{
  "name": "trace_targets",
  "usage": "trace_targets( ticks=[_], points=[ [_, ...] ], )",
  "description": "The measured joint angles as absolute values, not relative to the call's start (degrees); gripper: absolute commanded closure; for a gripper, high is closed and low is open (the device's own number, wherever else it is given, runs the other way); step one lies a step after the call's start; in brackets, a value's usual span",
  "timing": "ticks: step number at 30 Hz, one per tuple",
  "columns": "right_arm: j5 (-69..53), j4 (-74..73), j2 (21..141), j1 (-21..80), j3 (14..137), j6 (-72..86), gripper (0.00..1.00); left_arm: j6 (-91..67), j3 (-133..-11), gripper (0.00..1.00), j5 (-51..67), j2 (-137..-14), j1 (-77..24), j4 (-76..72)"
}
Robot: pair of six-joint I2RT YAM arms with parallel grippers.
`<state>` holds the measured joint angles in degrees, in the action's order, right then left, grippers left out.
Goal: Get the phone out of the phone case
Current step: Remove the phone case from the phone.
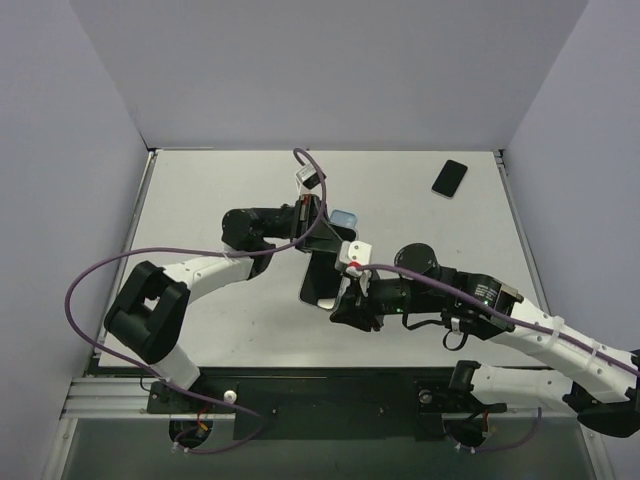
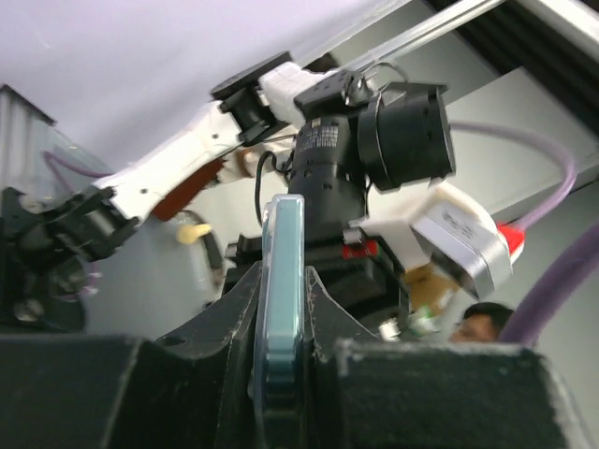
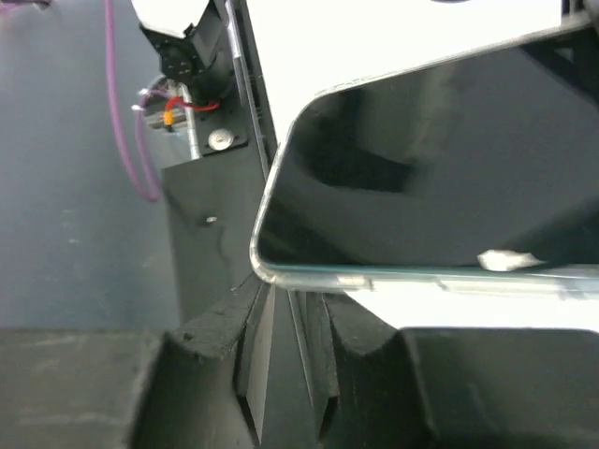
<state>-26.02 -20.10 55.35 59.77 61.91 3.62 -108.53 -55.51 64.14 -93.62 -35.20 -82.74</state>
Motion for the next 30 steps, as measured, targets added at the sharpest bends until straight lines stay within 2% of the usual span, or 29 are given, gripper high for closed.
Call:
trace_targets(
  ticks=[5,11,13,14,15,20,24,28,30],
  points=[
    [-17.23,-19.99,55.77,63.88,63.77,-6.96,1.00,-112.38,-56.07,1.00,60.51,-93.49,-36.71,-78.59],
    [-8.73,-17.93,55.75,63.29,63.53,-9.34,1.00,-114.10,-56.07,1.00,57.30,-93.58,-36.53,-76.31],
    [-7.27,-15.16,54.89,61.17,61.39,-7.29,0.57,-113.65,-56.07,1.00,56.34,-93.56,-36.25,-76.05],
    [-6.44,-13.30,54.08,60.03,59.53,-5.17,0.22,-112.75,-56.07,1.00,55.81,-93.51,-35.92,-75.94],
    [-5.34,-11.00,52.77,58.92,56.64,-2.61,0.15,-111.53,-56.05,1.00,55.55,-93.43,-35.64,-75.66],
    [3.99,-7.51,44.01,57.08,42.46,10.79,0.12,-100.05,-56.03,1.00,55.22,-90.89,-32.42,-70.70],
    [10.24,-8.73,40.56,56.97,40.45,22.31,0.12,-88.97,-58.15,1.00,55.42,-89.91,-29.45,-63.37],
    [11.27,-7.68,39.90,56.90,40.53,28.49,0.22,-84.73,-59.44,1.00,55.88,-90.80,-28.88,-61.80],
    [9.54,-6.83,40.42,56.18,40.95,29.63,0.30,-84.60,-59.48,1.00,56.25,-91.44,-28.88,-61.87]
  ],
)
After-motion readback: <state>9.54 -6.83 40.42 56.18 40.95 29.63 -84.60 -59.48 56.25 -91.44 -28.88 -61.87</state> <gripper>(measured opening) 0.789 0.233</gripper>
